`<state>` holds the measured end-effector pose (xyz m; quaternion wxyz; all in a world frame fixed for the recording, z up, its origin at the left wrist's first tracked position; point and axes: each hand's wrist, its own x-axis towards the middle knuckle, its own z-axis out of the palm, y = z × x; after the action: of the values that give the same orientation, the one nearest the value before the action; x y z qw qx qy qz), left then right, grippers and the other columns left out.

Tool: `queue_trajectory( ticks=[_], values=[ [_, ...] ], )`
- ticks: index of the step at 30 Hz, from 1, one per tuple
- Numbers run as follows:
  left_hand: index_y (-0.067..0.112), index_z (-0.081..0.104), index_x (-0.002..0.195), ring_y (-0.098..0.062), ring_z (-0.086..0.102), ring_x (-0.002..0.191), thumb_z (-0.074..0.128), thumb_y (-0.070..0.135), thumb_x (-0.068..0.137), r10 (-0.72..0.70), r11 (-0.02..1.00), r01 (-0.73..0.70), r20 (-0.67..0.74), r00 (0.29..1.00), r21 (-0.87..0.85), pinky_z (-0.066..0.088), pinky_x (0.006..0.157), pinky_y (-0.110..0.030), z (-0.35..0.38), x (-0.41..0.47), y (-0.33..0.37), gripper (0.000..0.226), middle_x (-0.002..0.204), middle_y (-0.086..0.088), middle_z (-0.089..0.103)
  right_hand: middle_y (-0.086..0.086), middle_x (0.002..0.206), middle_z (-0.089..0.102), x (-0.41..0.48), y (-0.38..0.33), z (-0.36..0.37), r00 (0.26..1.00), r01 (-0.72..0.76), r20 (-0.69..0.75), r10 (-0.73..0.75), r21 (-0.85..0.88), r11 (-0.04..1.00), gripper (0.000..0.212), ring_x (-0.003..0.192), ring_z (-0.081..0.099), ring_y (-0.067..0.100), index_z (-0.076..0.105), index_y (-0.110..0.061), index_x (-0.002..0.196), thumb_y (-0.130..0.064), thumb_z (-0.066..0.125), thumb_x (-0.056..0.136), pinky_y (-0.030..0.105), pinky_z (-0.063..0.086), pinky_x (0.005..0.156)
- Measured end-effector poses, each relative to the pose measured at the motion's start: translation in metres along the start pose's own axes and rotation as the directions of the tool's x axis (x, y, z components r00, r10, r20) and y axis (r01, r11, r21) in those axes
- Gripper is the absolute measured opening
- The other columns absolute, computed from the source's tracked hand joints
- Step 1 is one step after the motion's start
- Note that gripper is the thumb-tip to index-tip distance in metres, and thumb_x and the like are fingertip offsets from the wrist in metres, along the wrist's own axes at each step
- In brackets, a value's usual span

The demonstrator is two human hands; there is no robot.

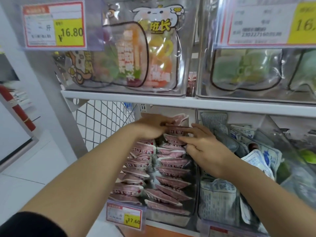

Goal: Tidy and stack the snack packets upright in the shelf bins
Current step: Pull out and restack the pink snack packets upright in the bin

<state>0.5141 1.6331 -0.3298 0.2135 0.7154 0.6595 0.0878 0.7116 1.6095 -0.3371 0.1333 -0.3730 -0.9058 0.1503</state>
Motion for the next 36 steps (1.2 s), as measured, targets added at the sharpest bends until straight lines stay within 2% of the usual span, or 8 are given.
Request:
queue_trajectory(
  ticks=[5,8,13,19,22,26,32,36],
  values=[
    [0.031,0.047,0.136,-0.023,0.052,0.115,0.04,0.034,0.099,0.032,0.999,-0.032,-0.007,0.999,0.016,0.039,0.104,-0.045,-0.001,-0.008,0.007,0.037,0.139,0.0,0.048,-0.006,0.142,0.03,0.016,0.004,-0.004,0.995,-0.051,0.079,0.06,-0.101,0.994,0.039,0.133,0.01,0.007,0.051,-0.028,0.13,-0.033,0.033,0.096,0.032,0.022,0.107],
    [0.035,0.026,0.146,-0.023,0.022,0.142,0.035,0.042,0.099,0.038,0.96,-0.027,-0.032,0.999,0.279,0.018,0.115,-0.049,0.016,-0.015,0.006,0.048,0.156,0.004,0.02,-0.008,0.13,0.038,0.029,0.009,-0.011,0.993,-0.102,0.057,0.105,-0.046,0.994,0.041,0.129,0.027,0.013,0.056,-0.031,0.122,-0.04,0.037,0.087,0.033,0.028,0.105],
    [0.038,0.004,0.149,-0.023,-0.002,0.146,0.019,0.048,0.099,-0.023,0.908,0.055,-0.082,0.996,0.415,0.001,0.115,-0.054,0.037,-0.024,0.005,0.052,0.159,0.001,-0.003,-0.006,0.126,0.054,0.047,0.022,-0.021,0.995,-0.085,-0.054,0.089,0.074,0.994,0.037,0.119,0.047,0.015,0.056,-0.023,0.128,-0.017,0.041,0.094,0.034,0.037,0.102],
    [0.04,0.01,0.148,-0.024,0.006,0.146,0.022,0.044,0.1,0.067,0.887,0.037,-0.206,0.976,0.46,0.006,0.113,-0.057,0.051,-0.028,0.001,0.05,0.158,0.005,0.014,0.001,0.141,0.048,0.085,0.024,-0.015,0.986,-0.168,-0.021,0.168,0.014,0.986,0.037,0.129,0.043,0.017,0.05,-0.019,0.135,-0.023,0.037,0.1,0.023,0.029,0.102],
    [0.04,0.019,0.146,-0.025,0.008,0.145,0.024,0.041,0.1,0.079,0.899,0.028,-0.225,0.971,0.437,0.006,0.113,-0.057,0.051,-0.028,0.0,0.046,0.157,0.006,0.017,0.006,0.14,0.049,0.1,0.02,-0.012,0.984,-0.165,0.047,0.171,-0.114,0.98,0.037,0.126,0.046,0.022,0.05,-0.017,0.134,-0.025,0.04,0.099,0.028,0.033,0.1],
    [0.04,0.024,0.145,-0.024,0.011,0.145,0.025,0.039,0.1,0.121,0.913,0.002,-0.275,0.954,0.407,0.007,0.113,-0.057,0.054,-0.031,-0.002,0.045,0.154,0.007,0.024,0.008,0.119,0.06,0.114,0.015,-0.007,0.968,-0.157,0.135,0.212,-0.334,0.929,0.025,0.103,0.056,0.023,0.06,-0.014,0.11,-0.022,0.04,0.096,0.026,0.036,0.069],
    [0.04,0.029,0.142,-0.028,0.02,0.142,0.026,0.038,0.099,0.18,0.916,-0.03,-0.341,0.923,0.4,0.009,0.112,-0.055,0.057,-0.035,-0.008,0.044,0.148,0.005,0.037,0.006,0.104,0.06,0.121,0.011,0.001,0.95,-0.16,0.136,0.28,-0.56,0.813,0.03,0.089,0.054,0.021,0.065,-0.018,0.112,-0.024,0.041,0.095,0.028,0.036,0.07],
    [0.04,0.038,0.138,-0.031,0.028,0.139,0.026,0.039,0.093,0.204,0.921,-0.055,-0.357,0.912,0.386,0.011,0.111,-0.055,0.059,-0.037,-0.008,0.048,0.142,0.004,0.047,0.003,0.116,0.061,0.113,0.01,0.004,0.958,-0.183,0.087,0.274,-0.55,0.815,0.031,0.108,0.054,0.023,0.062,-0.021,0.116,-0.032,0.041,0.095,0.032,0.036,0.081]
  ],
)
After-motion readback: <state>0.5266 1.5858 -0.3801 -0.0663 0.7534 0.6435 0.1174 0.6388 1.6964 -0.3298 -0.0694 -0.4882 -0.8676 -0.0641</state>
